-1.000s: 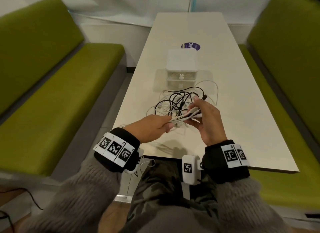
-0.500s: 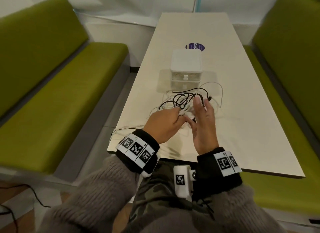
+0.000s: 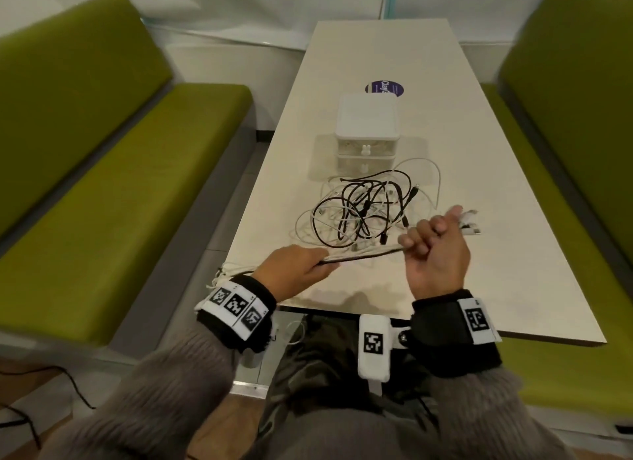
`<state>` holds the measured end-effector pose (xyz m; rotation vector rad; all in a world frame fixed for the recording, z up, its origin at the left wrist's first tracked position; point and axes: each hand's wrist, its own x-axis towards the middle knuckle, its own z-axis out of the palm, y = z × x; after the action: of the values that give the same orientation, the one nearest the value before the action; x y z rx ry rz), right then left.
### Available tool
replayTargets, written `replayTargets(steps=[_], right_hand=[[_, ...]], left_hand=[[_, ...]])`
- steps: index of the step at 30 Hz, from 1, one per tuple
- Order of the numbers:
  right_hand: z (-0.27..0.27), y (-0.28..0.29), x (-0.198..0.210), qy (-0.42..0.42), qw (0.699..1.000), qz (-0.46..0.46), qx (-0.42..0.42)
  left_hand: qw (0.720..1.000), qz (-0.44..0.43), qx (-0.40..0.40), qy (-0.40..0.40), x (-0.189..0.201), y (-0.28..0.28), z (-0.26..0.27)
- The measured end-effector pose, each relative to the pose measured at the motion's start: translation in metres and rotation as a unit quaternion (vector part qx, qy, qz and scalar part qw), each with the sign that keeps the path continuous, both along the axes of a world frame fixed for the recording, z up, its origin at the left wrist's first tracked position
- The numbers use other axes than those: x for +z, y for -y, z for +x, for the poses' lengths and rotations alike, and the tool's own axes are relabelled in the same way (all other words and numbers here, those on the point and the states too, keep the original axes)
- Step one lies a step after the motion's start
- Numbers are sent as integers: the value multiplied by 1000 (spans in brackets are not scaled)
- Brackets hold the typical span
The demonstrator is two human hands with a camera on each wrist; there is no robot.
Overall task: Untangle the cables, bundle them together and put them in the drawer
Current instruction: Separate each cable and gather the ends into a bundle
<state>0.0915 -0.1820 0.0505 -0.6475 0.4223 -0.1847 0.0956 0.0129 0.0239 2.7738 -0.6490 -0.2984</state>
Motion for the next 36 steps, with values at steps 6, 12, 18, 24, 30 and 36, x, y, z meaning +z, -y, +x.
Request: replayTargets(steps=[6, 12, 18, 24, 30, 36], right_hand=[[-4, 19, 1, 18, 997, 0, -72], [-11, 38, 1, 23, 994, -11, -111], [-6, 22, -4, -8, 996, -22, -88], [-7, 17, -25, -54, 992, -4, -117], [-3, 13, -31, -74, 988, -14, -137], [-1, 21, -33, -86, 988, -16, -130]], left_hand=[[991, 64, 109, -34, 4, -61, 23], [981, 33, 179, -72, 33, -117, 43], [964, 165, 155, -139, 44, -102, 77], [994, -89, 16, -56, 69, -12, 65], [987, -60, -139, -56, 50, 83, 71], [971, 133, -194, 48, 7, 114, 92]])
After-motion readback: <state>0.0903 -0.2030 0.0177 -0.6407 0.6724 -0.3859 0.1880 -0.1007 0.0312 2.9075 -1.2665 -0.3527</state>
